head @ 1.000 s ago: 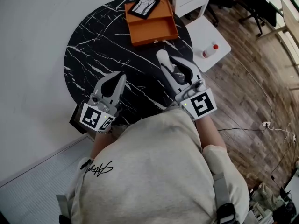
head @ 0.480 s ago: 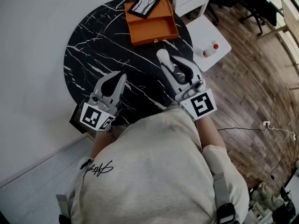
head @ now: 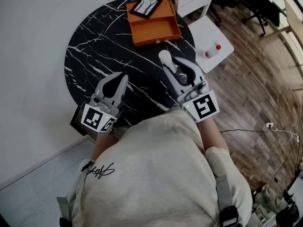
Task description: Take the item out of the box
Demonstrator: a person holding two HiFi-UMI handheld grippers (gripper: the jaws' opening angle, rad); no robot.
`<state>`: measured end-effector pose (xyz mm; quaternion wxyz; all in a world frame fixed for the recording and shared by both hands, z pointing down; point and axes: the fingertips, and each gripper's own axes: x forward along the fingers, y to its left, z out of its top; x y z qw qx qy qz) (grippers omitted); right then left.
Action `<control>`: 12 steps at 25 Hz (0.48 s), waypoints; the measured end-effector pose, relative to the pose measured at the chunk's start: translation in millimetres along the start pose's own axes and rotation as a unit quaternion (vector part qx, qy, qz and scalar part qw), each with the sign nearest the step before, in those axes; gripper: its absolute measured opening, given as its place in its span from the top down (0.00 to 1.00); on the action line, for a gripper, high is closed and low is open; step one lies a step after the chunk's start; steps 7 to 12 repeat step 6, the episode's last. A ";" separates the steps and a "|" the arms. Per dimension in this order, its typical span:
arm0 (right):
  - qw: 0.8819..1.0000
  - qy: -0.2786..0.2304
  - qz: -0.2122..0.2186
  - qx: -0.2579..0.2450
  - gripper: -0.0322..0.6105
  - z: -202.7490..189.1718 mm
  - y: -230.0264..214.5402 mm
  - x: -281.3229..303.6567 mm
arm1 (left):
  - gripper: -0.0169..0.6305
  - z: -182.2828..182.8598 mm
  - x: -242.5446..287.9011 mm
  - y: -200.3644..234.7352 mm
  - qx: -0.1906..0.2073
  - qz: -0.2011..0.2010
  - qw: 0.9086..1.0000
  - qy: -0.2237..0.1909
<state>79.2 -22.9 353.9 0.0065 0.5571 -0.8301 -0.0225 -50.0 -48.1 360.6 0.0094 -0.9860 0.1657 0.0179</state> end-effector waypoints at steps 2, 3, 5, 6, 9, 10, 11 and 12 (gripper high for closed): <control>1.000 0.001 0.000 0.000 0.78 0.4 -0.1 0.1 | 0.97 1.2 0.2 0.0 -0.002 0.000 1.000 -0.001; 1.000 0.002 0.000 0.000 0.78 0.8 -0.1 0.3 | 0.97 1.9 0.1 -0.1 -0.003 0.000 1.000 -0.002; 1.000 0.002 0.000 0.001 0.78 1.4 0.4 0.5 | 0.97 2.9 -0.6 -0.3 -0.003 0.000 1.000 -0.003; 1.000 0.003 -0.001 0.001 0.78 1.7 0.7 0.5 | 0.97 3.2 -1.0 -0.5 -0.003 0.000 1.000 -0.003; 1.000 0.003 -0.001 0.001 0.78 1.7 0.7 0.5 | 0.97 3.2 -1.0 -0.5 -0.003 0.000 1.000 -0.003; 1.000 0.003 -0.001 0.001 0.78 1.7 0.7 0.5 | 0.97 3.2 -1.0 -0.5 -0.003 0.000 1.000 -0.003; 1.000 0.003 -0.001 0.001 0.78 1.7 0.7 0.5 | 0.97 3.2 -1.0 -0.5 -0.003 0.000 1.000 -0.003; 1.000 0.003 -0.001 0.001 0.78 1.7 0.7 0.5 | 0.97 3.2 -1.0 -0.5 -0.003 0.000 1.000 -0.003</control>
